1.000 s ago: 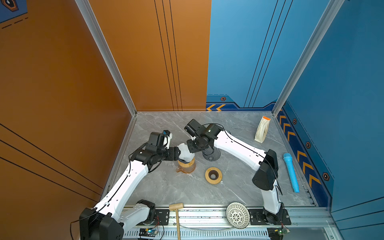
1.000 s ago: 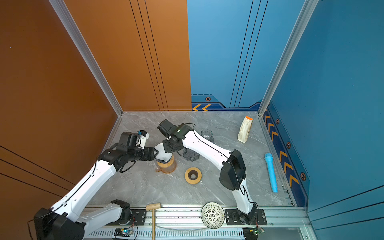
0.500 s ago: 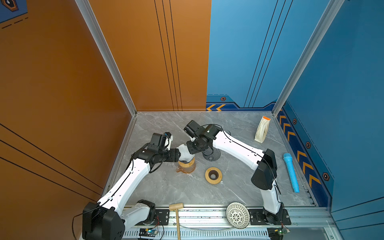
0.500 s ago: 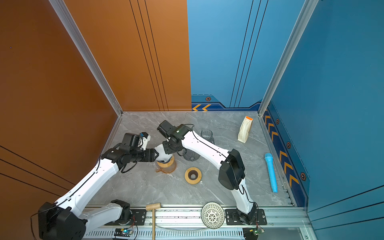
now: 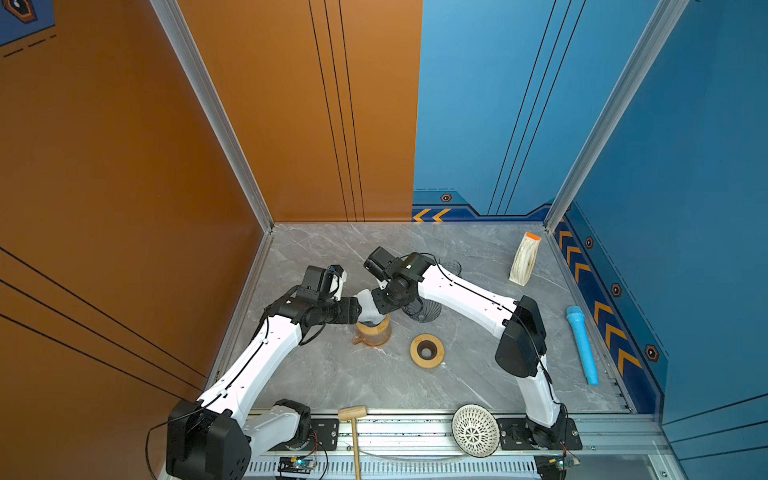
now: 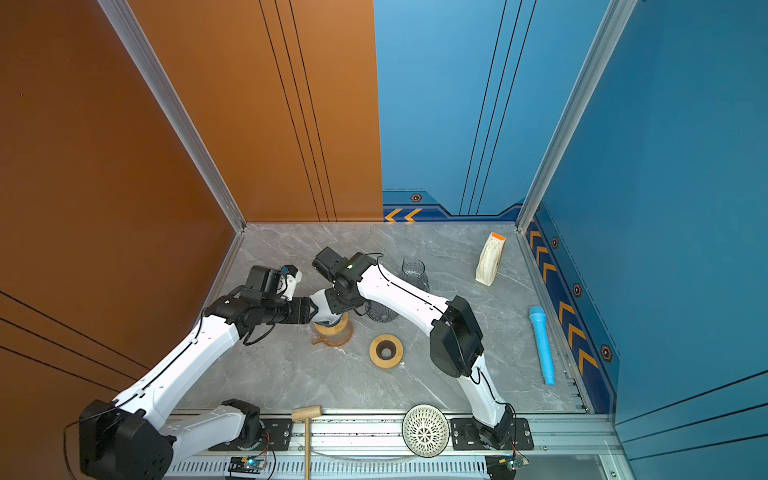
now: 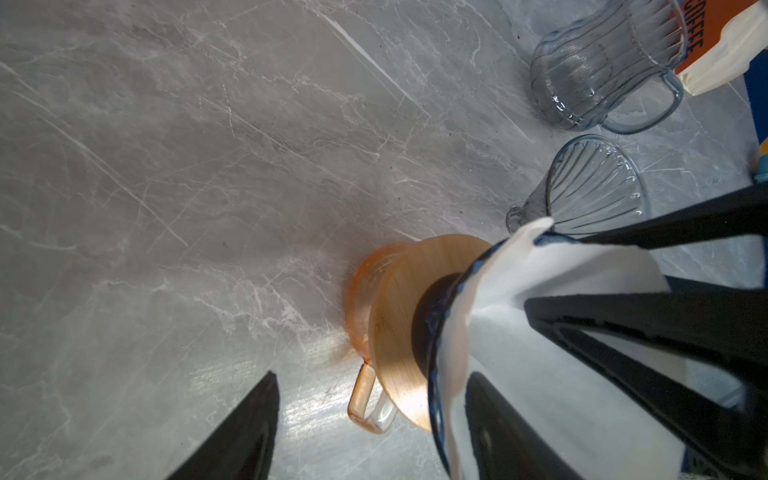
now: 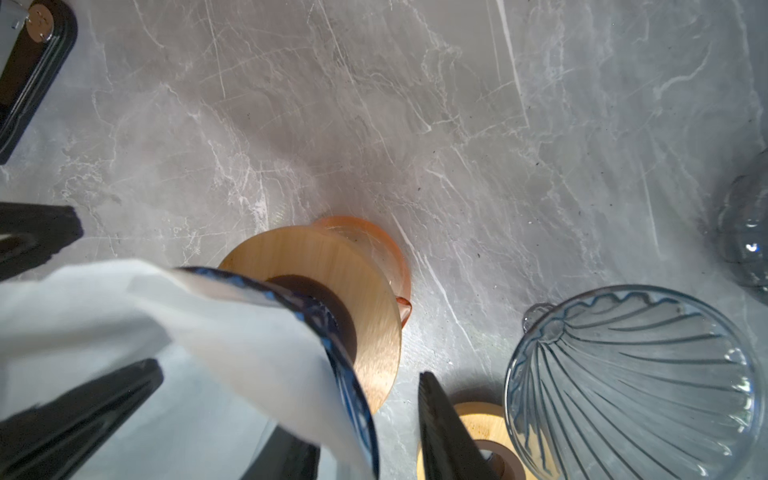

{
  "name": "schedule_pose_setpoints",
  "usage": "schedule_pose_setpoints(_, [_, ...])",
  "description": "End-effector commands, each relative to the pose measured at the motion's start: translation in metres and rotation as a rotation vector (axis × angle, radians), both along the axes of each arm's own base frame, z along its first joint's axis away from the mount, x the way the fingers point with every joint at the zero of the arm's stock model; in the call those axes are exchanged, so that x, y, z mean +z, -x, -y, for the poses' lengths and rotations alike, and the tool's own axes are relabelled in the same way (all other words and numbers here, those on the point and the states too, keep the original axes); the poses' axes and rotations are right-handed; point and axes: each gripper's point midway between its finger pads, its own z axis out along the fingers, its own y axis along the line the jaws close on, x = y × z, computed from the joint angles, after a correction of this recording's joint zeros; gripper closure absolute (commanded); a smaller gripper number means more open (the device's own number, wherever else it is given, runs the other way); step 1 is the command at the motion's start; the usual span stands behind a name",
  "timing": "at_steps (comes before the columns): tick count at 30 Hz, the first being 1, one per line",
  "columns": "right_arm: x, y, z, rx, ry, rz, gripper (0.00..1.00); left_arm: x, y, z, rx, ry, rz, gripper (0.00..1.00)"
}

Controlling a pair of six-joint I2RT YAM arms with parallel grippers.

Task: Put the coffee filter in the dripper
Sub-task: 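Open the right gripper and release the filter inside the blue dripper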

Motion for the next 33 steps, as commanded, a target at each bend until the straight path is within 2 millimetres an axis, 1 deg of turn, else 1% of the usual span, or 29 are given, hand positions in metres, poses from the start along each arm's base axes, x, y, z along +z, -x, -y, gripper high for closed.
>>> schedule_pose_setpoints(1, [-0.002,0.007,0.001,0.033,0.02,-0.016,0.59,-0.005,0.002,-0.001,-0.009,0.007,-0.019,0.29])
schedule_pose_setpoints(7, [-0.011,0.005,0.002,0.009,0.042,-0.02,0.59,-0.002,0.003,-0.002,-0.008,0.005,-0.004,0.29])
schedule_pose_setpoints(14, [-0.022,0.001,0.01,-0.02,0.088,-0.026,0.59,-0.006,0.003,-0.001,-0.011,0.006,-0.02,0.29])
schedule_pose_setpoints(21, [-0.024,-0.004,0.016,-0.033,0.125,-0.001,0.59,-0.008,0.0,0.002,-0.018,0.013,-0.028,0.29])
schedule_pose_setpoints(27, [-0.033,-0.002,0.015,-0.021,0.143,-0.022,0.59,-0.01,-0.001,0.002,-0.02,0.012,-0.035,0.29])
schedule_pose_setpoints(33, [-0.032,-0.003,0.009,-0.008,0.129,-0.028,0.59,-0.009,-0.003,0.003,-0.022,0.012,-0.031,0.29])
